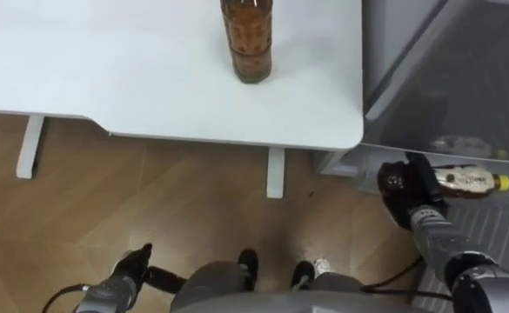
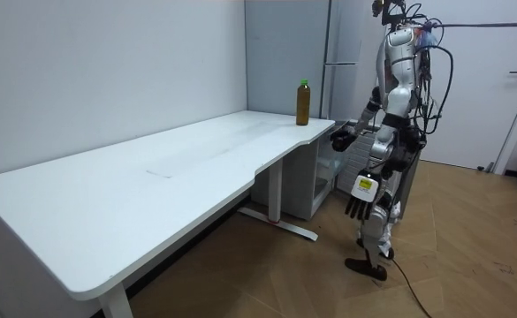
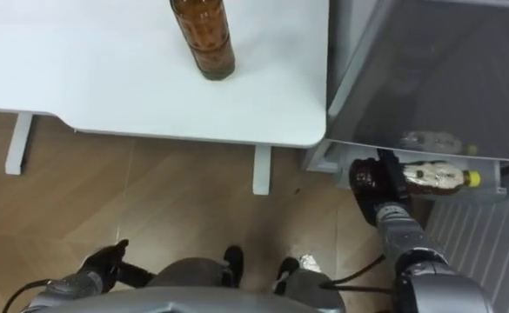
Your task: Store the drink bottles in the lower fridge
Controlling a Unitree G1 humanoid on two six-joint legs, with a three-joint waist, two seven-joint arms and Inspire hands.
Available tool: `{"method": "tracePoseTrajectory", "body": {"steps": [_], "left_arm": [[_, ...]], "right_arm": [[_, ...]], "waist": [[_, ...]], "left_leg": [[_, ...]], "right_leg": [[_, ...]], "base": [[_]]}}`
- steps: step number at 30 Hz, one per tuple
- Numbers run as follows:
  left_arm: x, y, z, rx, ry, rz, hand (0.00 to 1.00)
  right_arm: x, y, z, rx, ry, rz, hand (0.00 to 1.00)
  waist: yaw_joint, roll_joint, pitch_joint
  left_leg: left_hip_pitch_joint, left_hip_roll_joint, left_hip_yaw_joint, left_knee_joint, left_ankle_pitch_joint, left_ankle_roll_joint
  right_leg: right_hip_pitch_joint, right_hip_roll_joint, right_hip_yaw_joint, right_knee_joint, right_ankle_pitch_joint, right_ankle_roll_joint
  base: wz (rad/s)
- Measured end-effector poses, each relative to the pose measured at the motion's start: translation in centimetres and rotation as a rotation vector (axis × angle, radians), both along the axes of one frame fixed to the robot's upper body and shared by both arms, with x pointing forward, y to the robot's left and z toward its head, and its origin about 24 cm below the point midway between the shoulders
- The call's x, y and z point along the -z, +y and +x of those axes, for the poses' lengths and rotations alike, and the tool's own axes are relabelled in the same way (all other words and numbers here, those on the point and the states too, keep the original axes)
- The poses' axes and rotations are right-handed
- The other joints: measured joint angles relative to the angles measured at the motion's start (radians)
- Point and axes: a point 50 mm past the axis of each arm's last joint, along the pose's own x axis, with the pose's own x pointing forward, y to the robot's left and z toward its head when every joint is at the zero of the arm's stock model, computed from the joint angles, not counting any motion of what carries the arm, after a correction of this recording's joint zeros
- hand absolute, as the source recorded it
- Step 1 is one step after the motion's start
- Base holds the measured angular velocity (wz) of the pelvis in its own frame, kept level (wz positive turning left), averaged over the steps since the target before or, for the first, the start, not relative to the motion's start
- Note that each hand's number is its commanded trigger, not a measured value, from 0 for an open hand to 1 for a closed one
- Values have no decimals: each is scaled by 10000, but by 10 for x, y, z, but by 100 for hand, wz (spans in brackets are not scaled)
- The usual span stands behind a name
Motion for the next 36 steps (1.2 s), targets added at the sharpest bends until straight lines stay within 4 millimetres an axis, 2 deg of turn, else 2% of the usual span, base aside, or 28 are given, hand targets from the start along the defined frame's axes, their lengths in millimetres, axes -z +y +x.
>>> {"method": "tracePoseTrajectory", "body": {"steps": [3,5,7,11,13,15,18,21,22,23,30,36], "left_arm": [[0,1,0,22,46,-25,0],[0,2,2,23,89,-8,0],[0,2,6,-6,21,-12,0],[-3,2,17,52,-220,-3,0],[-5,2,23,98,-392,-5,0],[-6,2,26,127,-447,15,0],[-7,2,31,164,-575,18,0],[-8,4,33,150,-636,83,0],[-9,6,33,134,-660,158,0],[-10,8,33,134,-682,204,0],[-11,15,32,95,-595,453,0],[-11,17,31,-6,-518,671,0]], "right_arm": [[-7,-4,11,242,-99,35,100],[-14,-6,22,115,-315,-101,100],[-24,-12,34,-161,-503,-483,100],[-43,-26,53,-266,-754,-1014,100],[-53,-33,61,-210,-784,-1237,100],[-57,-34,67,-244,-807,-1232,100],[-66,-37,75,-343,-867,-1204,100],[-74,-38,83,-300,-866,-1220,100],[-78,-37,87,-298,-910,-1220,55],[-79,-37,89,-304,-944,-1222,0],[-87,-46,91,-116,-595,-1368,0],[-86,-46,90,-92,-316,-1073,0]], "waist": [[104,1,25],[122,-7,65],[121,-38,157],[136,-111,206],[279,-234,282],[290,-309,328],[274,-392,375],[295,-444,382],[294,-455,379],[289,-467,380],[257,-519,361],[303,-512,357]], "left_leg": [[-284,-16,-18,-14,63,5],[-573,-27,0,-13,137,9],[-906,-57,-13,-18,235,24],[-1546,-147,-11,-36,449,80],[-1747,-199,176,-161,591,143],[-1866,-238,263,-166,638,186],[-2072,-340,398,-156,732,267],[-2243,-395,620,-137,783,345],[-2361,-398,654,-107,797,367],[-2422,-410,657,-103,814,372],[-2544,-550,700,-77,868,424],[-2577,-539,735,89,869,427]], "right_leg": [[-321,-38,-56,109,9,-2],[-647,-73,-83,196,11,-4],[-1056,-137,-123,382,14,-10],[-1868,-289,-115,758,5,-6],[-2315,-450,44,1062,-3,8],[-2553,-471,136,1255,-31,41],[-2996,-620,327,1671,-106,96],[-3342,-710,500,1936,-143,144],[-3462,-728,513,1969,-144,148],[-3535,-747,509,2004,-145,149],[-3768,-945,536,2330,-230,229],[-3774,-945,503,2456,-234,220]], "base": [[3],[0],[6],[0],[-13],[-13],[-8],[-14],[-11],[0],[5],[1]]}}
